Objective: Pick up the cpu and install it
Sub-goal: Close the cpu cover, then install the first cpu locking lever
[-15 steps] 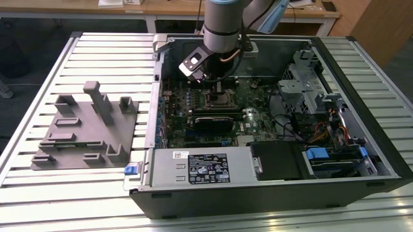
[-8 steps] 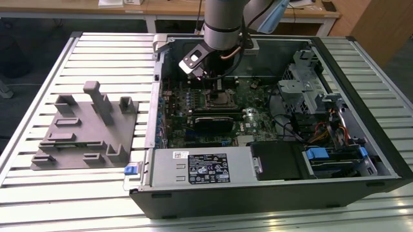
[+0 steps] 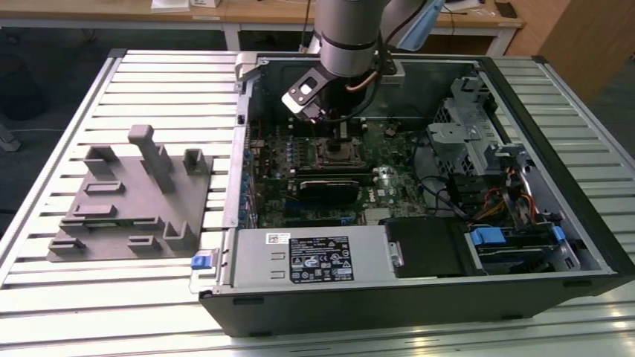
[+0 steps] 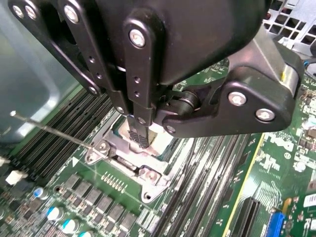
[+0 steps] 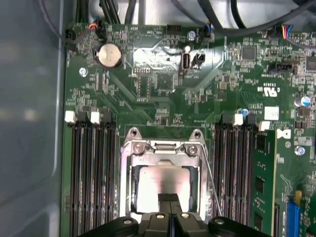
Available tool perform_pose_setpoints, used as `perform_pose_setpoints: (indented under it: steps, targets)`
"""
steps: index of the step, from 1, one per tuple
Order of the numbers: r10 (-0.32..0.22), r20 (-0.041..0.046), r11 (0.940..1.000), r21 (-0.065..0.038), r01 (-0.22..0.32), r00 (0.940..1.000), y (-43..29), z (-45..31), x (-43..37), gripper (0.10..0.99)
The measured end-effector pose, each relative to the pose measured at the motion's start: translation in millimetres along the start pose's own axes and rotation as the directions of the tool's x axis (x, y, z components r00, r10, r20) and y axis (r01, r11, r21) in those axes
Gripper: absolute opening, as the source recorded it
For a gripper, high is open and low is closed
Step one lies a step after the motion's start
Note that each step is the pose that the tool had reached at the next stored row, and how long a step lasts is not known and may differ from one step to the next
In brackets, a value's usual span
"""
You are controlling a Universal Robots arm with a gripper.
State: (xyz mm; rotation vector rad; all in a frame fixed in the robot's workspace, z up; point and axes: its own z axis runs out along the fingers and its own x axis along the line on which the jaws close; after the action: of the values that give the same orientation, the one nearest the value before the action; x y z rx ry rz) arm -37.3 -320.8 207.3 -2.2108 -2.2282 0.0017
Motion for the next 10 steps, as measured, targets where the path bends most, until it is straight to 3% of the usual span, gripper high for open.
perform_pose_setpoints:
  steps: [5,10]
  targets:
    - [0.0,-0.0001,1.0,0.0,0.0,1.0,5.8,0.0,0.0,0.106]
    - [0.0,-0.0001,1.0,0.0,0.0,1.0,6.4,-0.1,0.0,0.106]
